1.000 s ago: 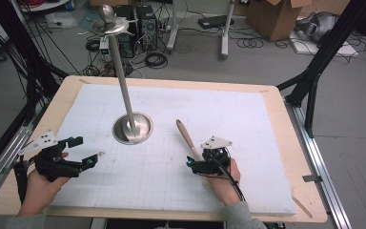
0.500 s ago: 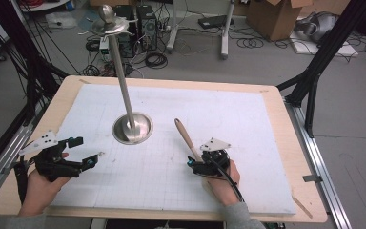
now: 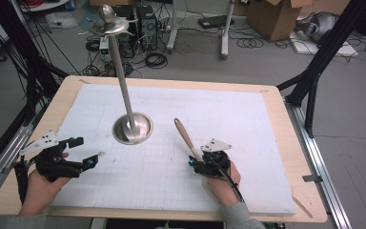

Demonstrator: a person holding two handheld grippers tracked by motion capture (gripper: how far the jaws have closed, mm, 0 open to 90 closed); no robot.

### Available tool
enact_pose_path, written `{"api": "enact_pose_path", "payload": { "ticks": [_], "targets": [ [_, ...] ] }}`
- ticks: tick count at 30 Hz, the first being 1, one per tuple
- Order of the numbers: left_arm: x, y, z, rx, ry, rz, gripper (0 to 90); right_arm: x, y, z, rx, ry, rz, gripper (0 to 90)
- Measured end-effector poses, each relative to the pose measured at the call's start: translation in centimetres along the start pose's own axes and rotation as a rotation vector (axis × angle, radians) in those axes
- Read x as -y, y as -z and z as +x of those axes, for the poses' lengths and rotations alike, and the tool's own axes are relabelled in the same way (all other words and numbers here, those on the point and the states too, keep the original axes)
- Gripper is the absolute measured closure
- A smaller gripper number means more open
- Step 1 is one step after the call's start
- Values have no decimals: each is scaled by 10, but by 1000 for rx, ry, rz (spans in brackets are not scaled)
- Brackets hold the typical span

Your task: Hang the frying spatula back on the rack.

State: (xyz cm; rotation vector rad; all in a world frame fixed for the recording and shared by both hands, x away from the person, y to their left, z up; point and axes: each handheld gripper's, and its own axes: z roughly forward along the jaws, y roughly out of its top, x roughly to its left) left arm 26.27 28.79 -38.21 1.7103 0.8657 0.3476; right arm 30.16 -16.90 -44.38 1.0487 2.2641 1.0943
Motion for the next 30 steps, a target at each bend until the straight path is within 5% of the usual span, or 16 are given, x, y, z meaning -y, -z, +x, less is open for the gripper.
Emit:
{"api": "enact_pose_path", "payload": {
  "ticks": [30],
  "targets": [
    [2, -1, 1, -3, 5, 7, 18, -1, -4, 1, 0, -3, 38, 594]
  ]
}}
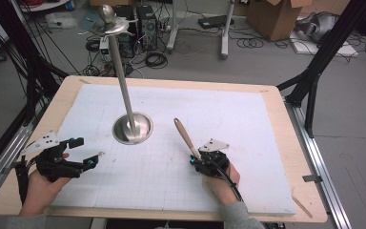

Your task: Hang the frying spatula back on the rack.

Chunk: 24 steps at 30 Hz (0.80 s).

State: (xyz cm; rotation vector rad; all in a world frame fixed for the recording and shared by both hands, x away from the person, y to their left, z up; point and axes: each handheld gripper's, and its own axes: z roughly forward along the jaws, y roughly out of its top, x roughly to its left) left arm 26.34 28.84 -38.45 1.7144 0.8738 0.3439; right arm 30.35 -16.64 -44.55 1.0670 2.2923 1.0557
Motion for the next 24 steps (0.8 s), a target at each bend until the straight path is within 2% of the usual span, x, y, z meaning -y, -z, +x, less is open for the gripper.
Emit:
{"api": "enact_pose_path", "payload": {
  "ticks": [8, 15, 24],
  "targets": [
    [0, 0, 0, 0, 1, 0, 18, -1, -2, -1, 0, 2, 16, 618],
    [1, 0, 1, -2, 2, 5, 18, -1, -3, 0, 1, 3, 29, 673],
    [2, 0, 1, -2, 3, 5, 19, -1, -4, -2, -34, -1, 43, 741]
  ]
}}
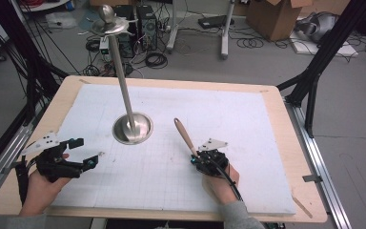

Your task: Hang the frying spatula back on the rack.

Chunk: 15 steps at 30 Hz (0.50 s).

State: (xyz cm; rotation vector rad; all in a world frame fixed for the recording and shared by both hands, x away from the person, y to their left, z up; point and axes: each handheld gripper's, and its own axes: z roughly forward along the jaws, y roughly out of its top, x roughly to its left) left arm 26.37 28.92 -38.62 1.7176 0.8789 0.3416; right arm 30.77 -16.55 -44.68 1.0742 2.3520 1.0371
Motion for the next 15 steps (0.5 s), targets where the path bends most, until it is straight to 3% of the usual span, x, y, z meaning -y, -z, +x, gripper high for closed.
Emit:
{"api": "enact_pose_path", "payload": {
  "ticks": [9, 12, 15],
  "targets": [
    [0, 0, 0, 0, 3, -1, 18, 0, 0, -4, -34, -43, -3, 756],
    [-1, 1, 1, -1, 0, -3, 18, 0, 1, -7, -78, -81, -14, 765],
    [-1, 1, 0, 0, 4, -8, 18, -1, 5, -6, -94, -81, -39, 779]
  ]
}}
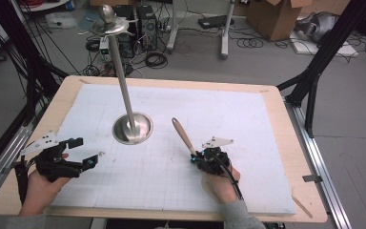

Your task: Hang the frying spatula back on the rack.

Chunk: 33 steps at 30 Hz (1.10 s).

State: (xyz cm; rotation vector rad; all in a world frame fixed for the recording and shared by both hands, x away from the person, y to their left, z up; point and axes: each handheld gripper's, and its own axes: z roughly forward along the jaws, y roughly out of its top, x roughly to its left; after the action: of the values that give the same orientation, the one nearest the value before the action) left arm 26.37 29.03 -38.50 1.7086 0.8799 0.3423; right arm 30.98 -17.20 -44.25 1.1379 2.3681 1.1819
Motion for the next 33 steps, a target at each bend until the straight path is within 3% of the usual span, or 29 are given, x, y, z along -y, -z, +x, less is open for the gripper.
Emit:
{"api": "enact_pose_path", "payload": {
  "ticks": [3, 25, 33],
  "targets": [
    [0, 0, 0, 1, -1, -1, 18, -3, 4, 4, 0, 46, -14, 780],
    [-5, 5, -1, 7, -9, -22, 18, -13, 32, -6, -82, 39, -89, 782],
    [-5, 7, -1, 11, -10, -27, 18, -22, 43, -3, -97, 74, -122, 781]
  ]
}}
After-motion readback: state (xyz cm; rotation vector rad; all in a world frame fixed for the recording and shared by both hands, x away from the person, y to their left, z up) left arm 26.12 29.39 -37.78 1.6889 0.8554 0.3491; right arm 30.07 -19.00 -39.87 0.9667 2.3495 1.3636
